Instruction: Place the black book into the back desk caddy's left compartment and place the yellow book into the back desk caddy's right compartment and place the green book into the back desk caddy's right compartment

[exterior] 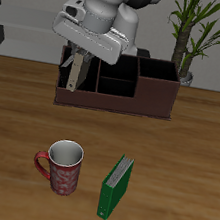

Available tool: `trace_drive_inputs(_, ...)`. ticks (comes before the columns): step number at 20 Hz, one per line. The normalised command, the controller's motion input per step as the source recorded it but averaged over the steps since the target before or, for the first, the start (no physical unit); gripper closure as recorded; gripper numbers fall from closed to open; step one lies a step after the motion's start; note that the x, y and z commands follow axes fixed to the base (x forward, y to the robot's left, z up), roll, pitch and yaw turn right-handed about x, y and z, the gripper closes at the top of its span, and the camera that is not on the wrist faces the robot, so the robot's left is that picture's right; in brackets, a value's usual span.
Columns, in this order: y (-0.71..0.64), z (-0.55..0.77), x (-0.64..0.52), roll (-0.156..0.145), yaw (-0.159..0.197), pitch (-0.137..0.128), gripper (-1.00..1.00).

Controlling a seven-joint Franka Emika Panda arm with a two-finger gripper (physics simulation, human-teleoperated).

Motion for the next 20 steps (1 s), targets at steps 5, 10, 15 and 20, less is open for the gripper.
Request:
trace_drive_inputs(5,1.15,0.39,-0.67,0.122,0.068,-0.014,1.0)
trace_drive_inputs(10,0.55,0.1,-0.36,0.067,0.056,0.035,1.0)
trace_drive_inputs(15,0.5,0.05,-0.32,-0.017,0.042,0.02,1.0)
trace_drive_inputs(20,0.46,0.02,-0.33,0.029,0.042,-0.002,1.0)
